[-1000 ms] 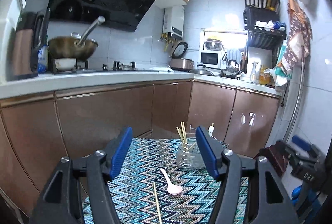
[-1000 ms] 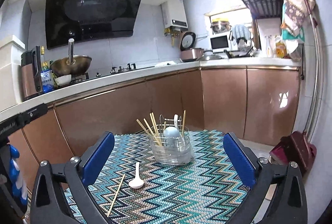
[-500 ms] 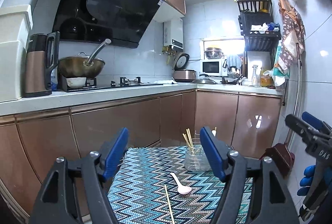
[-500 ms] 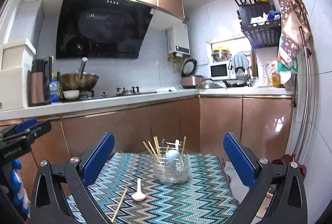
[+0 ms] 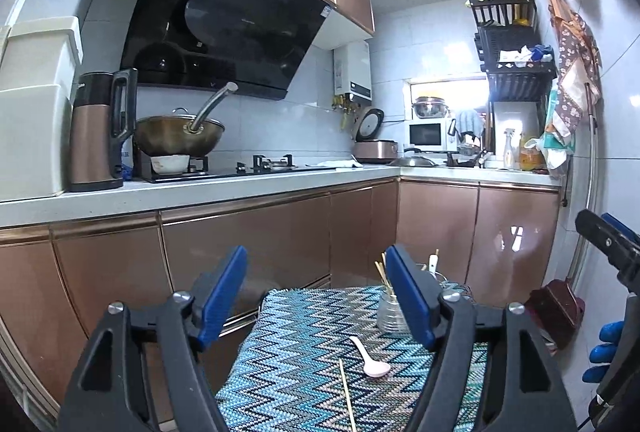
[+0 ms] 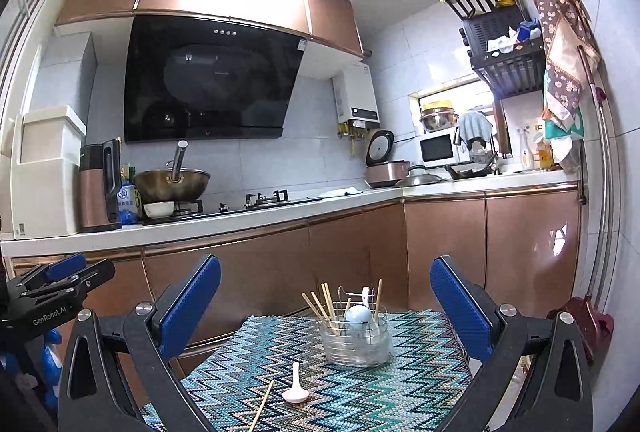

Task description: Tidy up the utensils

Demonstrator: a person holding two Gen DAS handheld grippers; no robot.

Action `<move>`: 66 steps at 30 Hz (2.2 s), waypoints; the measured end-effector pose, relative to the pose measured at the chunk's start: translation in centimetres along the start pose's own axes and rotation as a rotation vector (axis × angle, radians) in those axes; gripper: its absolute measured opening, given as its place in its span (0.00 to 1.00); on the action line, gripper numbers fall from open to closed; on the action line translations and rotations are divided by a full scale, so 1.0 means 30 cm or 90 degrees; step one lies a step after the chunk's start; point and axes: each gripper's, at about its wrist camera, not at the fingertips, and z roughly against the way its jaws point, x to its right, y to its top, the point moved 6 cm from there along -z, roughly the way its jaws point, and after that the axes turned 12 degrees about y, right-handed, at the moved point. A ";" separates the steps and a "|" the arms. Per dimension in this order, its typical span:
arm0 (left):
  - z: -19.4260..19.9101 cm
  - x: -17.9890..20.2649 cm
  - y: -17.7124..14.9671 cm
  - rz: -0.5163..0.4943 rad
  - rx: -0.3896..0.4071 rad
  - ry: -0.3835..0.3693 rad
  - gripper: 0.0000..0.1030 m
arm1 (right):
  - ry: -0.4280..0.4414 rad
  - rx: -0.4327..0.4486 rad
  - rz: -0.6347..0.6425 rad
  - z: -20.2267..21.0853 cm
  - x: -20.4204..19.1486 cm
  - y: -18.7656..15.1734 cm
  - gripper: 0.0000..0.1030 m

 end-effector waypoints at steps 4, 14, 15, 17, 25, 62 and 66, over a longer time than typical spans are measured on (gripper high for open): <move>-0.006 -0.003 -0.002 0.011 0.013 0.009 0.68 | -0.029 -0.009 0.000 -0.002 0.025 -0.013 1.00; -0.054 0.037 -0.041 0.006 -0.024 0.004 0.68 | -0.154 -0.075 -0.008 -0.001 0.119 -0.072 1.00; -0.061 0.047 -0.047 0.003 -0.032 0.003 0.68 | -0.162 -0.078 -0.012 0.002 0.130 -0.078 1.00; -0.077 0.063 -0.059 0.006 -0.049 -0.003 0.68 | -0.182 -0.081 -0.018 0.008 0.154 -0.085 1.00; -0.147 0.136 -0.106 -0.009 -0.096 -0.028 0.68 | -0.211 -0.097 -0.022 -0.009 0.206 -0.109 1.00; -0.885 0.260 -0.861 -0.031 -0.674 -0.153 0.45 | 0.094 -0.482 -0.065 -0.733 0.123 -0.649 0.53; -0.933 0.290 -0.903 -0.035 -0.711 -0.170 0.36 | 0.127 -0.534 -0.054 -0.837 0.090 -0.701 0.49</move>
